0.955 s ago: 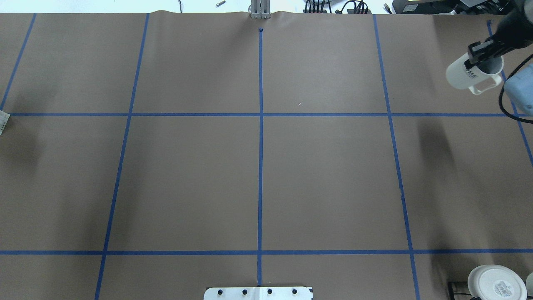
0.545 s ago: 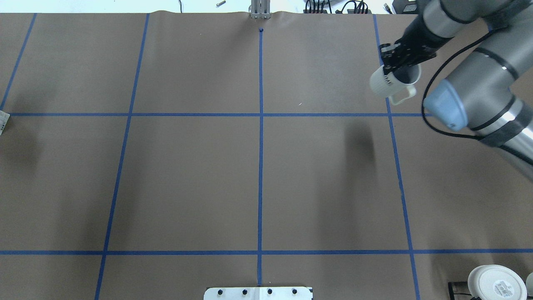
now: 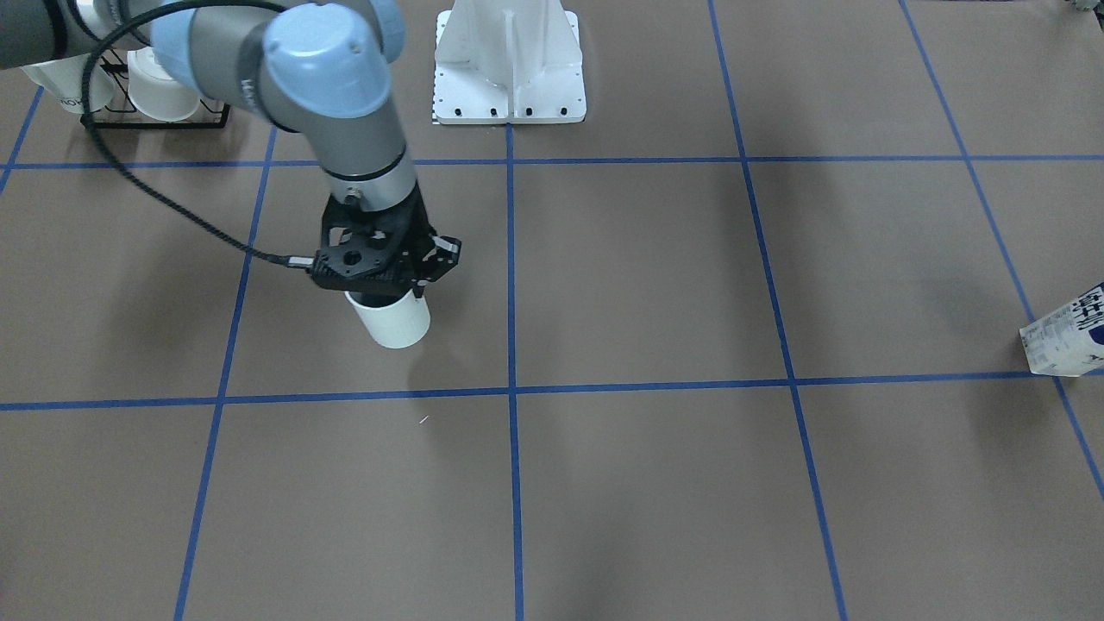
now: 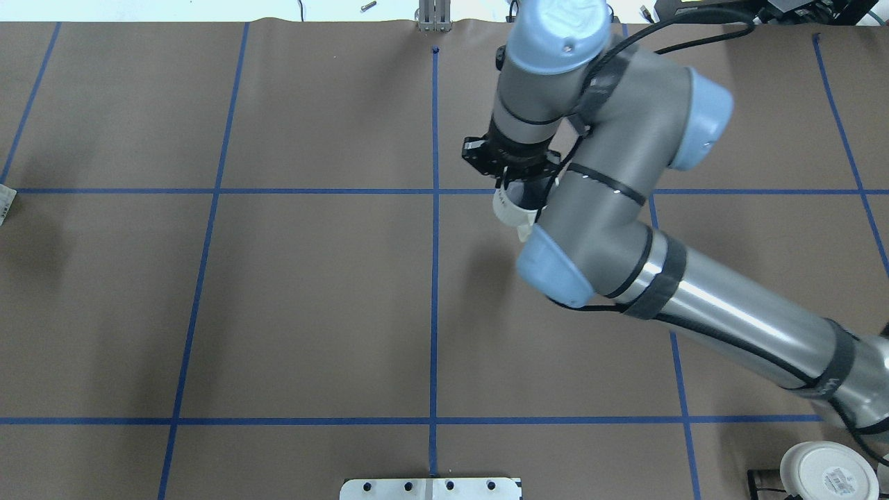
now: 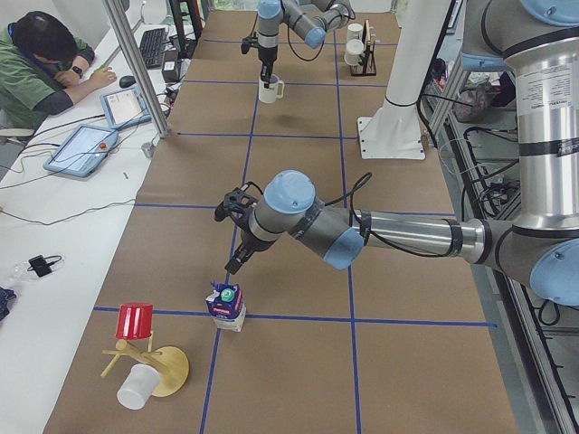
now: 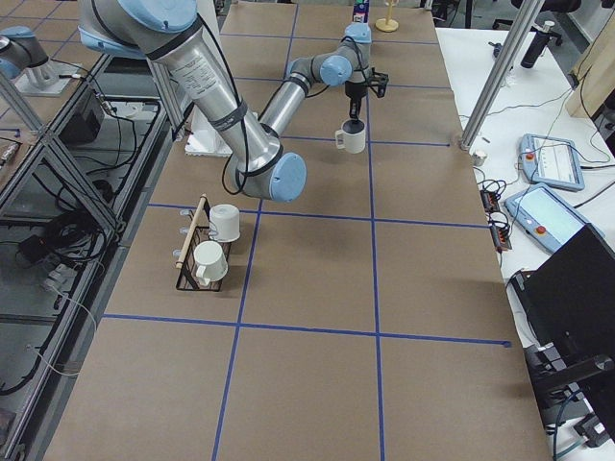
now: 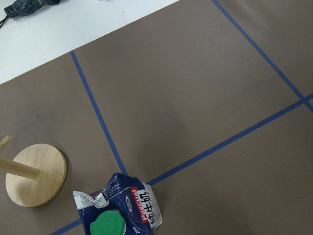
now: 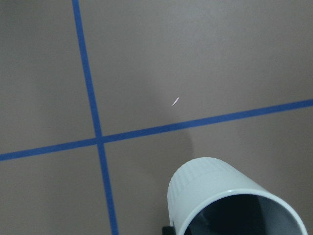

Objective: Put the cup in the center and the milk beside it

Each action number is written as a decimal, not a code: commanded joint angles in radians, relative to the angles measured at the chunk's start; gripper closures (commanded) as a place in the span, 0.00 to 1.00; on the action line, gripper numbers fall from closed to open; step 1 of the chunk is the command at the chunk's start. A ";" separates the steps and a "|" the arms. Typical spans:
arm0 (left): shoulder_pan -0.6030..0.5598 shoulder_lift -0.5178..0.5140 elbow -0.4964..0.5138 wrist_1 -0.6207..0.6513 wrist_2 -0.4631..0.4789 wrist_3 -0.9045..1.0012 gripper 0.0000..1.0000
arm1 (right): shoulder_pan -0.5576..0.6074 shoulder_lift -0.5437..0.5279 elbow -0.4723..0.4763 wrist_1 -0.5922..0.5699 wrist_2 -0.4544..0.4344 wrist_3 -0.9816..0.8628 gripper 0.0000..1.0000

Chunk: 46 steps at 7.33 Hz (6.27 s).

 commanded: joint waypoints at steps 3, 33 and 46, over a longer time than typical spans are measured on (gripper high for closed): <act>0.001 0.000 0.006 0.000 0.000 0.000 0.00 | -0.179 0.150 -0.169 -0.027 -0.075 0.239 1.00; -0.022 -0.297 0.254 0.477 0.126 0.230 0.00 | 0.954 -0.863 -0.018 0.043 0.260 -1.559 0.00; 0.097 -0.227 0.434 0.069 0.039 -0.160 0.01 | 0.951 -0.863 -0.031 0.058 0.257 -1.552 0.00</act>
